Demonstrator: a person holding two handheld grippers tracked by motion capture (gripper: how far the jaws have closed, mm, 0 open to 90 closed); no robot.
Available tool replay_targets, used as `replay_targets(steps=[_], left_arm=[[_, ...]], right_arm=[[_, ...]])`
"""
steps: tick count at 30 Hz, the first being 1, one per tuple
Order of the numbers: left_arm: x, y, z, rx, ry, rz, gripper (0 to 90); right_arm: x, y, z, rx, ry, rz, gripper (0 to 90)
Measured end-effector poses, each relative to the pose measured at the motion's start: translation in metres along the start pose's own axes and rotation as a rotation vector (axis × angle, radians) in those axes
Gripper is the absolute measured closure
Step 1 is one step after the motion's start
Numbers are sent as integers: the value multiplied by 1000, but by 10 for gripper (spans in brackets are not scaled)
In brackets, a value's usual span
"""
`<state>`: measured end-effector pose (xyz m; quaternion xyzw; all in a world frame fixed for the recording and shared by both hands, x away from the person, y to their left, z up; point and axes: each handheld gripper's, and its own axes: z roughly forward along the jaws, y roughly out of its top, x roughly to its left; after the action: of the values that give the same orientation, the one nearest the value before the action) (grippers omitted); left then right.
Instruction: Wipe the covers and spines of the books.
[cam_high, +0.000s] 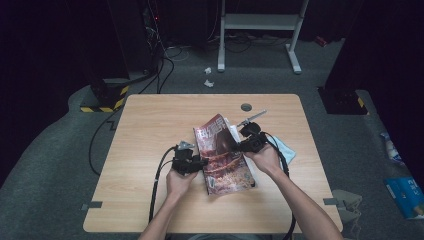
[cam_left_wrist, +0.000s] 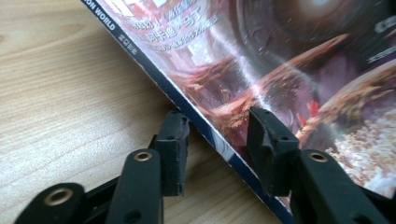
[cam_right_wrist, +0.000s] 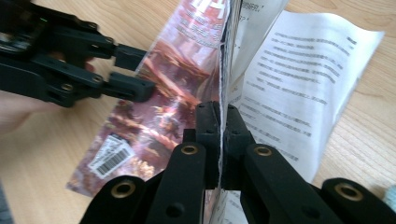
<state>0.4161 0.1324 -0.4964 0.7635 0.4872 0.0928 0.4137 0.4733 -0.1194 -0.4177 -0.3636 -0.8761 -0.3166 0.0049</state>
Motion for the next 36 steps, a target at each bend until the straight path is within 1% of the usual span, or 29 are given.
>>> replay_targets(steps=[4, 6, 10, 11, 12, 13, 14, 16, 18, 21, 25, 27, 33, 34, 35, 36], left_arm=[[-2, 1, 0, 8, 3, -18, 640], [-2, 1, 1, 16, 4, -30, 657], [-2, 2, 0, 26, 13, -36, 683], [-4, 2, 0, 29, 28, -23, 687], [-5, 2, 0, 36, 30, -15, 695], [-8, 4, -1, 39, 45, 2, 699], [-8, 5, -2, 39, 51, 10, 708], [-10, 8, -2, 46, 63, 26, 723], [-11, 10, -2, 52, 67, 28, 738], [-9, 12, -2, 60, 64, 17, 754], [-5, 13, -3, 66, 59, -5, 777], [-4, 14, -5, 70, 62, -8, 787], [-2, 23, -12, 78, 70, -4, 823], [-1, 24, -13, 76, 66, -12, 829], [0, 24, -14, 75, 63, -19, 835], [1, 24, -15, 78, 61, -21, 838]], right_arm=[[-4, -3, 5, 7, -23, -3, 881], [-6, -5, 9, 10, -29, 3, 880], [-11, -8, 14, 10, -34, 20, 861], [-13, -9, 15, 12, -36, 29, 848], [-15, -10, 17, 18, -62, 30, 840], [-16, -10, 19, 24, -81, 21, 837], [-17, -13, 23, 50, -96, 31, 821], [-21, -18, 28, 62, -105, 29, 800], [-25, -22, 32, 70, -116, 34, 785], [-27, -25, 35, 77, -108, 53, 760], [-27, -28, 38, 89, -111, 48, 717], [-28, -29, 40, 90, -112, 43, 693], [-31, -37, 43, 101, -78, 60, 620], [-32, -38, 43, 105, -78, 57, 608], [-32, -40, 42, 107, -72, 69, 593], [-33, -41, 42, 109, -72, 63, 584]])
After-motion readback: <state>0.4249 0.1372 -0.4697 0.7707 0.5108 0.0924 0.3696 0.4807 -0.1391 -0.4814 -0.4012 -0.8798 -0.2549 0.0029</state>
